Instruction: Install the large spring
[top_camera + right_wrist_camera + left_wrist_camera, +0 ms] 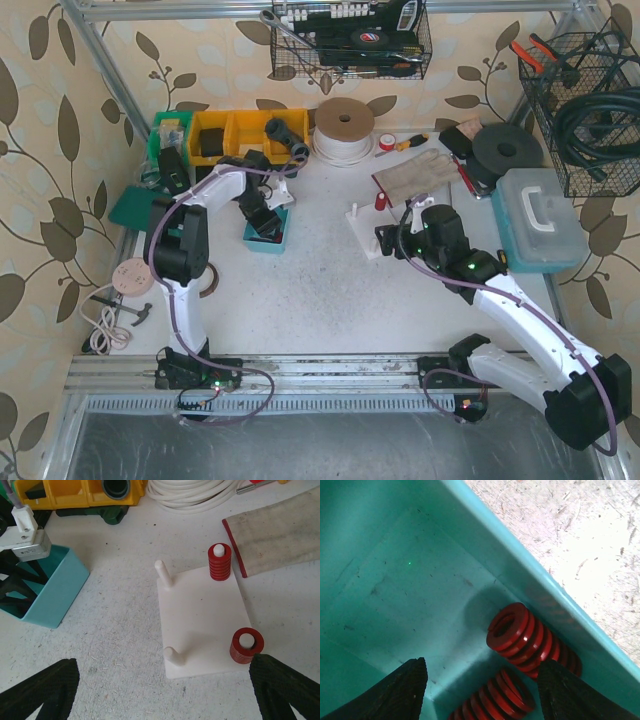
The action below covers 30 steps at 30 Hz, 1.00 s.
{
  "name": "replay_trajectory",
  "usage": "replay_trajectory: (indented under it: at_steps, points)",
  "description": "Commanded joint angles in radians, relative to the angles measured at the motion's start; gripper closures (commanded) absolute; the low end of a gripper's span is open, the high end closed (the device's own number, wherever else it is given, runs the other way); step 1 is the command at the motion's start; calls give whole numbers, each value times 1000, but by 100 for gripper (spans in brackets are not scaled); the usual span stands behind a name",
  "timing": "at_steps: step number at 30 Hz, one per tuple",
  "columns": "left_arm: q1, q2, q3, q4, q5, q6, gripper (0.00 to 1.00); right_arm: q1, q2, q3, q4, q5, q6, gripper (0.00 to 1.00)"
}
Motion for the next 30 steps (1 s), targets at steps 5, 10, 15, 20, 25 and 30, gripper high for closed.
replay_trajectory:
  at_steps: [5,10,15,20,25,30]
  points:
    - [-8,49,-15,63,-57,30,37,5,-6,11,0,29,-7,8]
    - [-8,72,-7,80,-77,32,44,5,-12,10,-4,45,-9,8]
    - [-8,58,7,119,-107,38,53,5,-7,11,-4,45,-10,8]
    - [-7,43,33,124,-137,31,57,5,2,13,-3,46,-11,8]
    - [-7,4,10,170,-150,18,67,5,-1,11,-4,48,-11,8]
    - [-7,-14,9,180,-168,14,80,5,-3,13,-4,48,-12,8]
